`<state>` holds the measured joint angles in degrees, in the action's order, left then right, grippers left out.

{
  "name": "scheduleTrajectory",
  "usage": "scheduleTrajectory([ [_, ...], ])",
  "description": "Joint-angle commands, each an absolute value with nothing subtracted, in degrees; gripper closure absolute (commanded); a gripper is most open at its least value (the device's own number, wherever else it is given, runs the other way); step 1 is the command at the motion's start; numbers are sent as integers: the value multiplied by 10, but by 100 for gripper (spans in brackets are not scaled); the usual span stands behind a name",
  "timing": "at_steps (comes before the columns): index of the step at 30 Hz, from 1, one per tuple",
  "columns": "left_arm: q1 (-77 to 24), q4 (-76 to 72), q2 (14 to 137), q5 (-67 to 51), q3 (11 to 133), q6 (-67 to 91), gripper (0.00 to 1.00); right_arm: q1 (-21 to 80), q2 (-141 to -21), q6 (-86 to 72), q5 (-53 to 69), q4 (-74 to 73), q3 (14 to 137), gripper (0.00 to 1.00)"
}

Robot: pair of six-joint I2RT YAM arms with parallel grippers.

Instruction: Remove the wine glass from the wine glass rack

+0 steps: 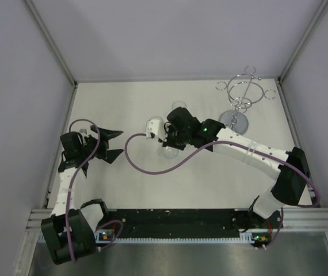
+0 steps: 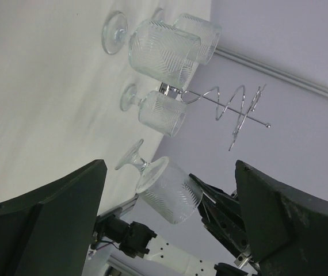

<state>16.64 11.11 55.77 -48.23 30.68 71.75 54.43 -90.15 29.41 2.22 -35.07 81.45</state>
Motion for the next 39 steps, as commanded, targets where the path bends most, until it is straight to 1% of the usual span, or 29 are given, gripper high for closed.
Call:
scheduleTrajectory([
  [1, 172, 87, 539, -468, 317, 643, 2, 539, -880, 372, 44, -374, 809, 100],
  [3, 172, 98, 536, -466, 326, 627, 2, 536, -889, 384, 43, -374, 808, 100],
  [5, 172, 69, 532, -483, 324, 621, 2, 535, -898, 391, 43, -374, 807, 100],
  [9, 173, 70, 530, -490, 329, 614, 2, 535, -926, 406, 42, -381, 814, 100],
  [15, 171, 71, 529, -495, 330, 612, 2, 535, -960, 403, 54, -381, 828, 100],
  [16, 173, 73, 528, -495, 331, 610, 2, 534, -964, 403, 54, -381, 831, 99],
  [17, 172, 76, 528, -494, 333, 608, 2, 534, -969, 400, 54, -381, 831, 90],
  [19, 172, 91, 529, -490, 341, 599, 2, 534, -973, 393, 49, -380, 834, 64],
  [21, 172, 98, 528, -490, 345, 594, 2, 533, -970, 385, 47, -380, 836, 47],
  [25, 172, 108, 531, -483, 356, 582, 2, 533, -950, 352, 28, -381, 844, 26],
  [26, 172, 119, 533, -477, 365, 569, 2, 533, -939, 339, 21, -380, 848, 19],
  [28, 172, 148, 533, -458, 386, 528, 2, 533, -914, 310, 3, -378, 855, 9],
  [29, 172, 162, 533, -450, 401, 496, 2, 533, -899, 290, -15, -377, 857, 1],
  [32, 172, 202, 541, -414, 447, 427, 2, 533, -861, 224, -66, -381, 865, 1],
  [34, 171, 221, 548, -398, 479, 381, 2, 533, -844, 169, -135, -381, 868, 1],
  [36, 171, 248, 556, -378, 518, 323, 2, 533, -825, 150, -193, -381, 864, 1],
  [39, 172, 279, 562, -339, 560, 227, 2, 532, -782, 150, -241, -379, 848, 1],
])
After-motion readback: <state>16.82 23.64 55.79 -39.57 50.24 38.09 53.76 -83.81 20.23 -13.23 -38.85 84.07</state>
